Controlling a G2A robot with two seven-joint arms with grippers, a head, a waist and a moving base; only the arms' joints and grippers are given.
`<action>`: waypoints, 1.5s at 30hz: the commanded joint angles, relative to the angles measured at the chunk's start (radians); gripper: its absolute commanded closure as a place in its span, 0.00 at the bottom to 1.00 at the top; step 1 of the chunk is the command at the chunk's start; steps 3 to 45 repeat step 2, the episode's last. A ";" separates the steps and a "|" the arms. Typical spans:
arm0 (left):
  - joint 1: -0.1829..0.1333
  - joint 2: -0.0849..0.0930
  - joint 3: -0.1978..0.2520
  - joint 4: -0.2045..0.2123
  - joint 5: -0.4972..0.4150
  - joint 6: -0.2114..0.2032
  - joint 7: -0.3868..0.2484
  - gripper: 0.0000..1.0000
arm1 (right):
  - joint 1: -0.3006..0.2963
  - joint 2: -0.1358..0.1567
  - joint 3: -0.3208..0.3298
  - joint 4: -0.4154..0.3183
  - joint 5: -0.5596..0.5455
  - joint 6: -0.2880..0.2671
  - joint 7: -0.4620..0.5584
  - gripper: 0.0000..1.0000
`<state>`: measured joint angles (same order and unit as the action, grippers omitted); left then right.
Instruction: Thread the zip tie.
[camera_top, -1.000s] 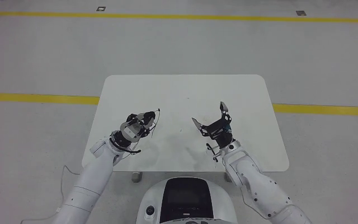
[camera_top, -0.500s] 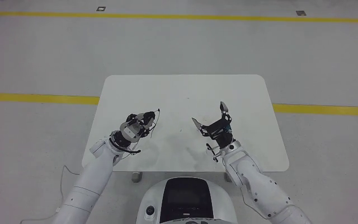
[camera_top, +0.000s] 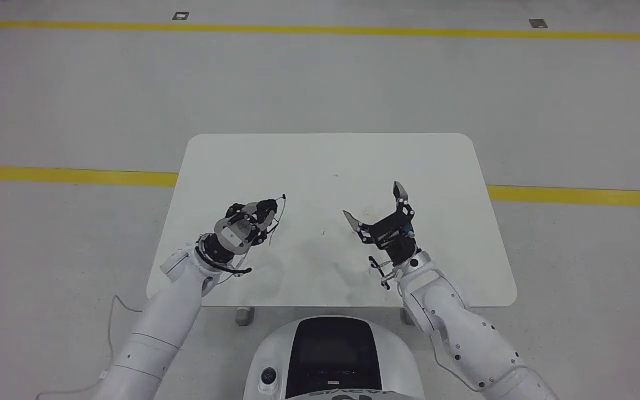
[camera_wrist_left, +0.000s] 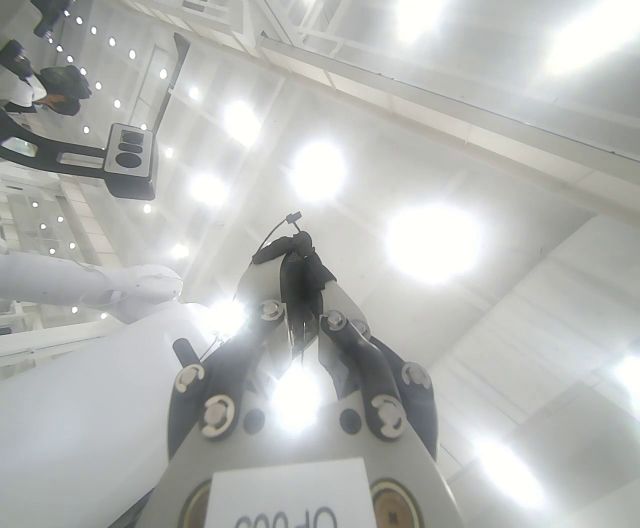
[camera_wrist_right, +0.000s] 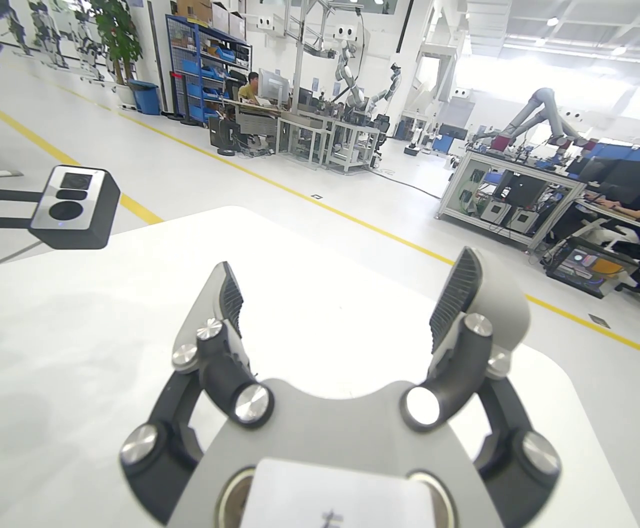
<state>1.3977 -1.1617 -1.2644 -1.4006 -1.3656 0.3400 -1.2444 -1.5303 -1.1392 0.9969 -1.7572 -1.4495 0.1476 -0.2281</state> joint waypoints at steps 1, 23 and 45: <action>0.000 0.000 0.000 0.000 0.000 0.000 0.000 1.00 | 0.000 0.000 0.000 0.000 0.000 0.000 0.000 0.00; 0.000 0.000 0.000 0.000 0.000 0.000 0.000 1.00 | 0.000 0.000 0.000 0.000 0.000 0.000 0.000 0.00; 0.000 0.000 0.000 0.000 0.000 0.000 0.000 1.00 | 0.000 0.000 0.000 0.000 0.000 0.000 0.000 0.00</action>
